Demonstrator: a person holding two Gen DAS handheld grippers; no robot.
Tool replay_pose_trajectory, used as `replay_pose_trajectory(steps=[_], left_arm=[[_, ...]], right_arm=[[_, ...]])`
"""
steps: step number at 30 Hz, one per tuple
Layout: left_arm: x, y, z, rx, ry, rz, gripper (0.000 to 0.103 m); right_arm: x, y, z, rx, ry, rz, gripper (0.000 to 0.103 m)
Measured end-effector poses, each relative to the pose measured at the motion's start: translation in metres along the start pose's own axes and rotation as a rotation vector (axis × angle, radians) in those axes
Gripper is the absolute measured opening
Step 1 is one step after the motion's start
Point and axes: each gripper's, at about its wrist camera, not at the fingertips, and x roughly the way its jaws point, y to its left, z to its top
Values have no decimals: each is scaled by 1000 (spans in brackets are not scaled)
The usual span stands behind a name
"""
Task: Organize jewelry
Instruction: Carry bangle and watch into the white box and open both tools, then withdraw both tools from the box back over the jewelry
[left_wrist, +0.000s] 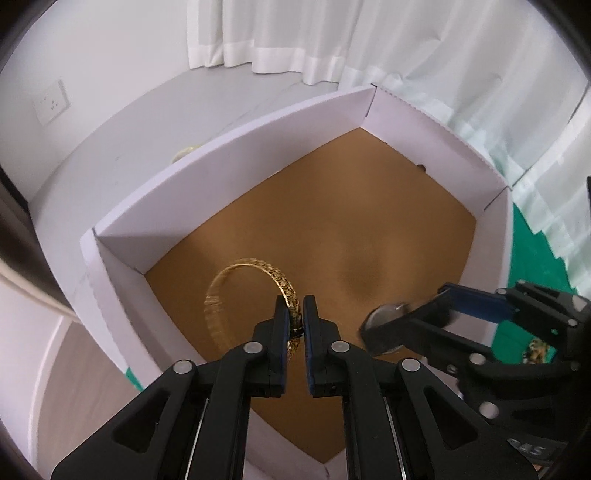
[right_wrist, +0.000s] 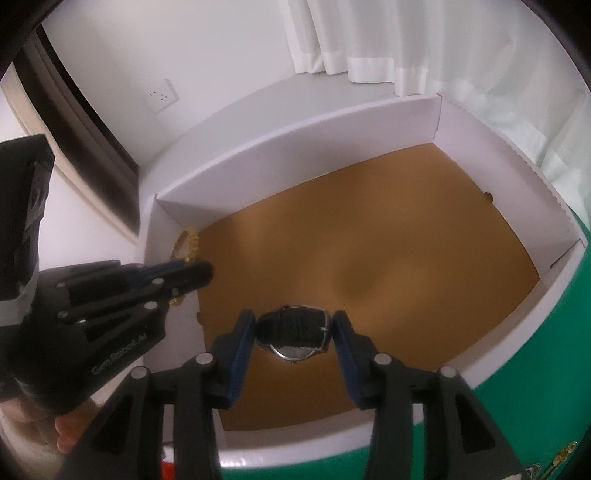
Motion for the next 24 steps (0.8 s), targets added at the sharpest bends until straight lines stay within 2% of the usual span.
replay_pose_trajectory(steps=[2,3,4,8,9,13,16,18,21,24], left_arm=[[1,-4,1,19,-13,27,38],[-1,-5,0,24,-29,32,59],[-4,-5,0,26,-49,32,68],[-27,-20,-5,67,-107,11,71],[-37,-26,-8,82,-129,9,75],[-75,-56,-22,142,-246,-26,95],[-102,-88,-41,200,-335,-80,98],[-110,-108,-54,242,-365,-104,99],[-118,-138,-74,315,-390,-131,99],[-122,-164,-97,372,-373,-171,99]], right_arm=[[-7,-4,0,20,-20,1,58],[-14,-6,0,28,-37,-8,60],[-19,-8,-1,31,-49,-11,60],[-63,-13,-10,18,-130,-43,63],[-75,-14,-12,12,-149,-56,67],[-142,-20,-37,-29,-266,-151,69],[-191,-26,-61,-49,-352,-195,71],[-218,-29,-77,-55,-396,-223,80],[-254,-38,-104,-48,-428,-260,80],[-280,-47,-128,-16,-448,-281,81]])
